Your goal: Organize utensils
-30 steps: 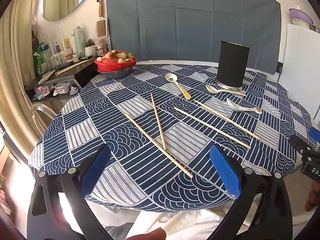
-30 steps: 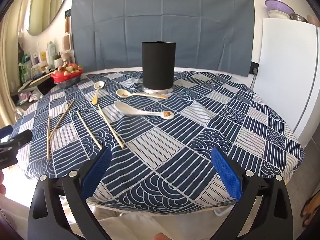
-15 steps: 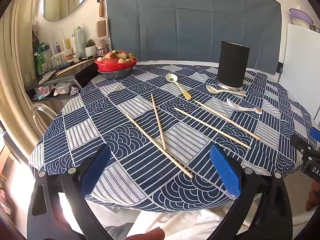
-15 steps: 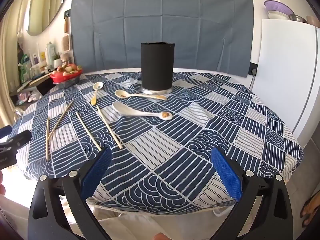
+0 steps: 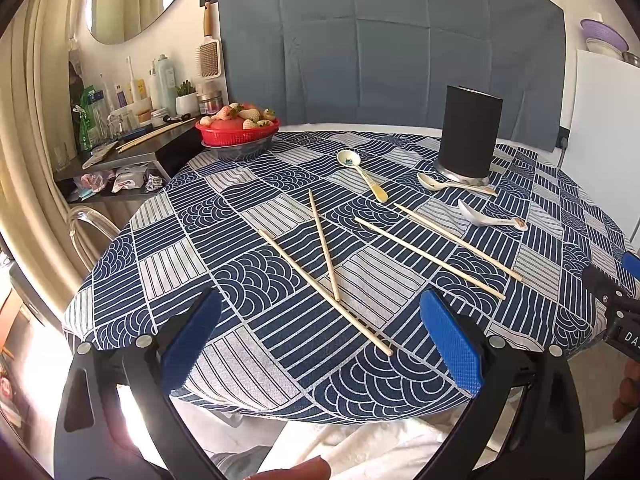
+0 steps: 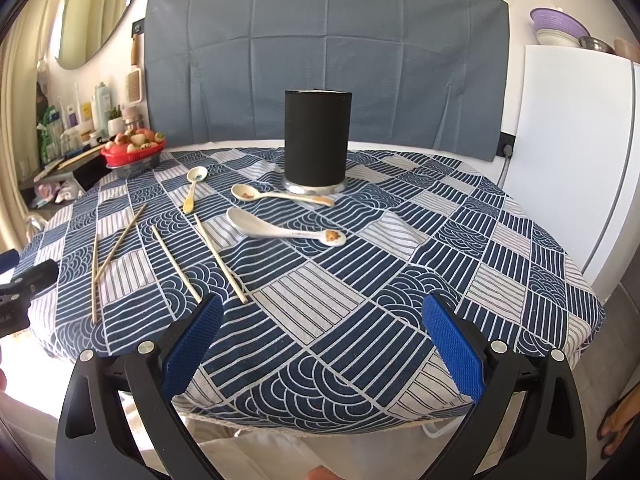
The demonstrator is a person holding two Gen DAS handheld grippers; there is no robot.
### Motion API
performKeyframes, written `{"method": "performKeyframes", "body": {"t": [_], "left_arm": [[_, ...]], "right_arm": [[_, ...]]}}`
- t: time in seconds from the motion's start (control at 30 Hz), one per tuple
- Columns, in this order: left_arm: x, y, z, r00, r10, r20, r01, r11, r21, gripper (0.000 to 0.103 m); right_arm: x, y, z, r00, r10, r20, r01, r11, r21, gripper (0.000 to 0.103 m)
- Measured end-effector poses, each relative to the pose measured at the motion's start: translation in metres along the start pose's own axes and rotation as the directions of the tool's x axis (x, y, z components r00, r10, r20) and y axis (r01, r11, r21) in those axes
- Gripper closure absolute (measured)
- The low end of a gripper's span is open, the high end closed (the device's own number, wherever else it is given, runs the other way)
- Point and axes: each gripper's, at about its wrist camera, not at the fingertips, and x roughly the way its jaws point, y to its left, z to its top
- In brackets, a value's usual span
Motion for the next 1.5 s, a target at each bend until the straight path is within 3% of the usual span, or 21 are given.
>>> {"method": "performKeyframes", "body": {"t": [1.5], "left_arm": [[-0.0064,-0.0031,0.0021,1.000,-0.009,0.010,0.008,1.000,0.029,0.006]], "right_arm": [[-0.0008,0.0006,0.0015,1.000,0.015,0.010,-0.016,1.000,0.007,0.008]]}}
